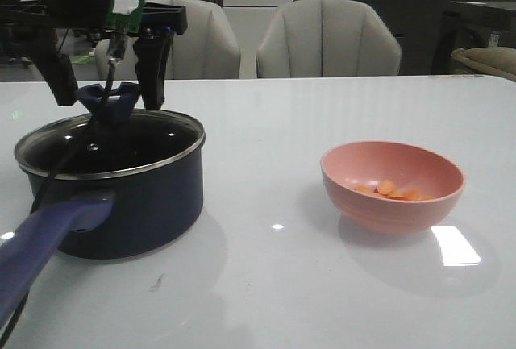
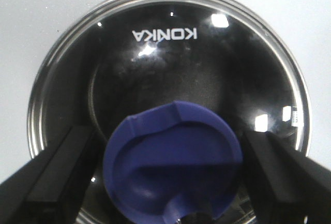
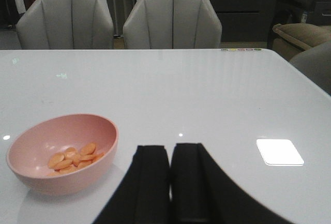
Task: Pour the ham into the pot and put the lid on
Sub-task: 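Lower the left gripper onto the purple lid knob and grasp it, then lift the glass lid off the saucepan with the left gripper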
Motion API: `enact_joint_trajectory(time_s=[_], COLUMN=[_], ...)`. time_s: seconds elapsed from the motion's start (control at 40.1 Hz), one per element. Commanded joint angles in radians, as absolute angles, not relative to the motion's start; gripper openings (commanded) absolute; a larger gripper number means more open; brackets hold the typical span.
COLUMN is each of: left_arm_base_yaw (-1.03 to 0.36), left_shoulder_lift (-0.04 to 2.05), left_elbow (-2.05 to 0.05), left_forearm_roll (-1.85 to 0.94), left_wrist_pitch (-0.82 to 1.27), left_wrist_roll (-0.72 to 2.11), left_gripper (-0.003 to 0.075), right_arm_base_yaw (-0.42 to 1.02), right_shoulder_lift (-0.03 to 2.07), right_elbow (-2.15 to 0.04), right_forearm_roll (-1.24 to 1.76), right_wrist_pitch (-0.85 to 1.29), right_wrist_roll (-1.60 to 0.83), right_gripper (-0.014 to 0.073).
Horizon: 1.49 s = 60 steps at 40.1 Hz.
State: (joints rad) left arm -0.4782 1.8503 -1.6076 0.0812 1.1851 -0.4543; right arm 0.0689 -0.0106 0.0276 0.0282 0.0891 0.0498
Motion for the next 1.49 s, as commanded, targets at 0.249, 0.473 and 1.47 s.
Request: enact_joint_trajectory(time_s=[0.249,0.473,1.47], left_arm_base_yaw=[-0.486,-0.486,-0.48], left_shoulder_lift=[1.806,1.806,1.711], left_elbow=[-1.64,-1.64,-1.647], left_forearm_roll=[0.065,0.063,0.195], left_wrist_pitch=[1.165,1.168,1.181], left_wrist_roll=[-0.467,-0.467,-0.384], left_gripper=[0.0453,0.0382,0.0382], right_arm_base_yaw=[0.062,0.062,0.062], right_shoulder_lift=[-0.031,-0.031,-0.031], right_elbow=[0.021,0.021,0.021], right_forearm_roll=[0.015,0.015,0.015], right_wrist_pitch=[0.013,0.013,0.013], right_wrist_roll=[0.048,0.048,0.048], right_gripper=[0.0165,0.0165,0.0165])
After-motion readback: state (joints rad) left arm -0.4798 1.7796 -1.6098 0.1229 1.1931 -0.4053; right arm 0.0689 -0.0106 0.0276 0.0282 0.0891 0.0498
